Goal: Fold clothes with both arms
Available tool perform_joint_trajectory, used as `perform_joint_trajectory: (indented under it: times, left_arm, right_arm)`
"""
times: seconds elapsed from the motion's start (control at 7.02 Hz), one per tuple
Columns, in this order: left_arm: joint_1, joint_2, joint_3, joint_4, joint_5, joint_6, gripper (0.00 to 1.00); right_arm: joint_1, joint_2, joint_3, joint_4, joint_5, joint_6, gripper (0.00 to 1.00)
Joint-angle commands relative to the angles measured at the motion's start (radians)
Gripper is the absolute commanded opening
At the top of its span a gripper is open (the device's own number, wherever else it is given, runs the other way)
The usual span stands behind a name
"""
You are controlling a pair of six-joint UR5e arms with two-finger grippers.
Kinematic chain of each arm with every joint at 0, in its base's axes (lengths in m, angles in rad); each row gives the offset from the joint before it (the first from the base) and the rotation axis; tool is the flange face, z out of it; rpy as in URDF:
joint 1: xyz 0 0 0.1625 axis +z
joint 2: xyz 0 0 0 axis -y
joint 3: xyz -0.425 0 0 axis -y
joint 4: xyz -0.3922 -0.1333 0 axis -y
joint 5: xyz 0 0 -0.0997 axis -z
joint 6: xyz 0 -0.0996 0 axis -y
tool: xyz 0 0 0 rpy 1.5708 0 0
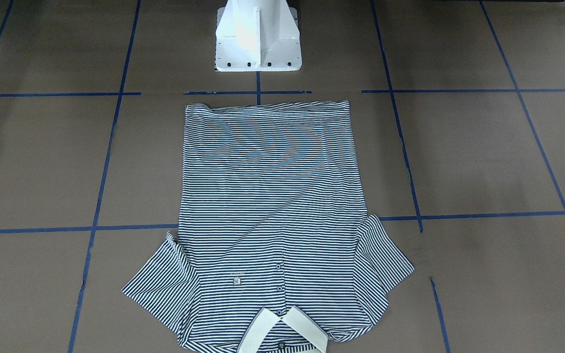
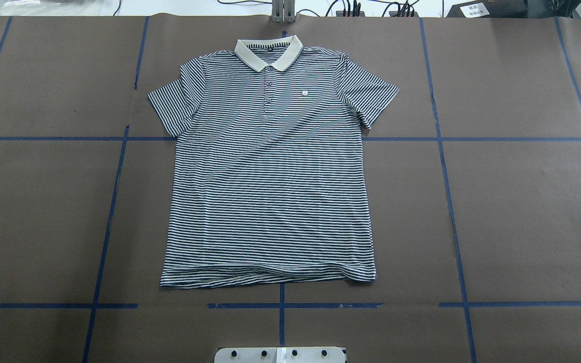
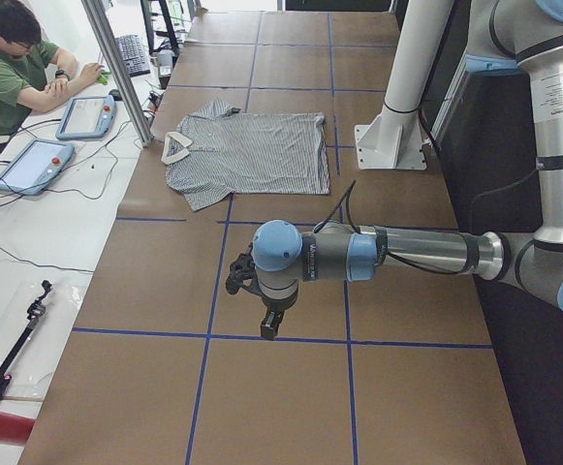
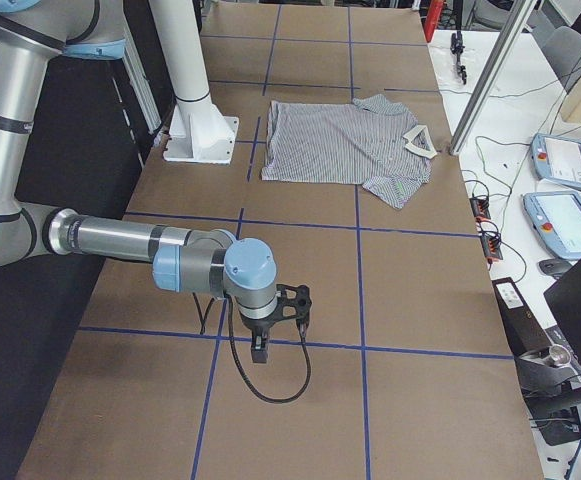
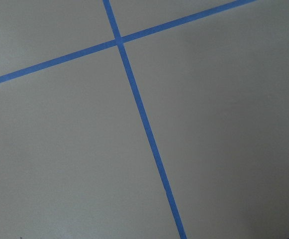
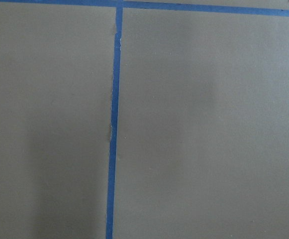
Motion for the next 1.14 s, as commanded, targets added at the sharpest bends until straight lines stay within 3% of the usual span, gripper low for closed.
perform_joint_trajectory:
  times: [0.0, 0.29, 0.43, 0.71, 1.0]
  left_arm:
    - [0.000, -0.004, -0.011, -0.002, -0.002, 0.001, 1.00]
    - [0.000, -0.008, -0.026, -0.016, 0.008, 0.009, 1.00]
    - [0.003, -0.010, -0.024, -0.083, 0.009, 0.006, 1.00]
    - [0.003, -0.054, -0.023, -0.255, 0.006, 0.006, 1.00]
    - [0.003, -0.187, 0.084, -0.519, 0.000, 0.000, 1.00]
  right_arm:
    - [0.000, 0.001, 0.000, 0.000, 0.000, 0.000, 1.00]
    - [0.000, 0.016, 0.008, -0.003, -0.009, -0.005, 1.00]
    - [-0.002, 0.028, 0.008, -0.003, 0.000, 0.003, 1.00]
    - [-0.005, 0.196, -0.021, 0.044, 0.035, 0.009, 1.00]
    - [-0.003, 0.298, -0.150, 0.127, 0.043, 0.032, 1.00]
